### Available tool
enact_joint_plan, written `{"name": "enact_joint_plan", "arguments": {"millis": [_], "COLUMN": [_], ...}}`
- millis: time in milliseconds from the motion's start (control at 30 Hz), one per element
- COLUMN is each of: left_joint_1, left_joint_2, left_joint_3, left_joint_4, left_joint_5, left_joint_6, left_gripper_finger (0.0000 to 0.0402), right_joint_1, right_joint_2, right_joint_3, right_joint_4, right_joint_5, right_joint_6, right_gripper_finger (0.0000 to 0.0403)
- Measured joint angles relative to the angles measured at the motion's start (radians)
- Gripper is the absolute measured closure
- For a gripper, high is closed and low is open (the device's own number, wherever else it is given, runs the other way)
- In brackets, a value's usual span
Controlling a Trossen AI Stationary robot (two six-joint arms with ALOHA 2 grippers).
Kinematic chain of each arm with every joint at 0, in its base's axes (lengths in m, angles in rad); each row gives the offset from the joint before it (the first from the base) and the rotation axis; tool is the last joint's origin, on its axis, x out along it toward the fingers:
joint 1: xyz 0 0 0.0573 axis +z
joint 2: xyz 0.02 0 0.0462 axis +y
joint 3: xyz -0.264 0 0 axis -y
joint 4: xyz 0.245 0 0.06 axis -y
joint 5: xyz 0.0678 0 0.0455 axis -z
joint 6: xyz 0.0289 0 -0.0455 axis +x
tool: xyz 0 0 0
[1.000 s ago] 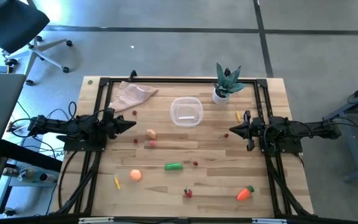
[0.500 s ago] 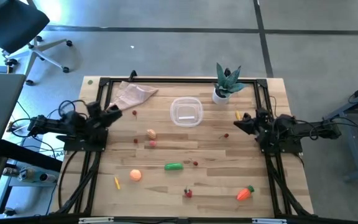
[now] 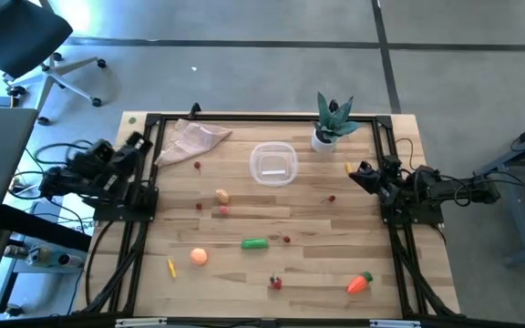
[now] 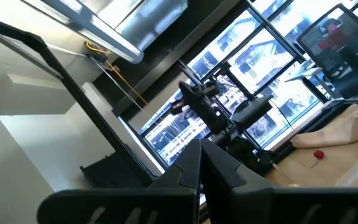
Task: Pick and placing Produce into tupperware
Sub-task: Adjust the transparent bin
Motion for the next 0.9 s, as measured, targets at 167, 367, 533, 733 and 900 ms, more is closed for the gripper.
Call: {"name": "enact_joint_plan", "arguments": {"millis": [167, 367, 533, 733, 900], "left_joint_1": [0.000, 0.015, 0.180, 0.378, 0.392], "left_joint_2": [0.216, 0.648, 0.996, 1.361, 1.627], "left_joint_3": [0.303, 0.685, 0.949, 1.143, 1.298], "left_joint_4": [-0.417, -0.970, -1.275, -1.337, -1.431], "left_joint_5": [-0.063, -0.257, -0.114, 0.241, 0.279], "left_joint_6": [0.085, 0.045, -0.047, -0.025, 0.038], "left_gripper_finger": [0.0396, 0.0396, 0.0396, 0.0396, 0.0397], "right_joint_1": [0.000, 0.000, 0.000, 0.000, 0.000], "right_joint_2": [0.000, 0.000, 0.000, 0.000, -0.001], "right_joint_3": [0.000, 0.000, 0.000, 0.000, 0.000], "right_joint_4": [-0.001, -0.002, -0.002, -0.006, -0.028], "right_joint_5": [0.002, 0.019, 0.020, 0.022, 0.023], "right_joint_6": [0.000, 0.007, 0.007, 0.007, 0.022], "right_gripper_finger": [0.0403, 0.0403, 0.0403, 0.0403, 0.0403]}}
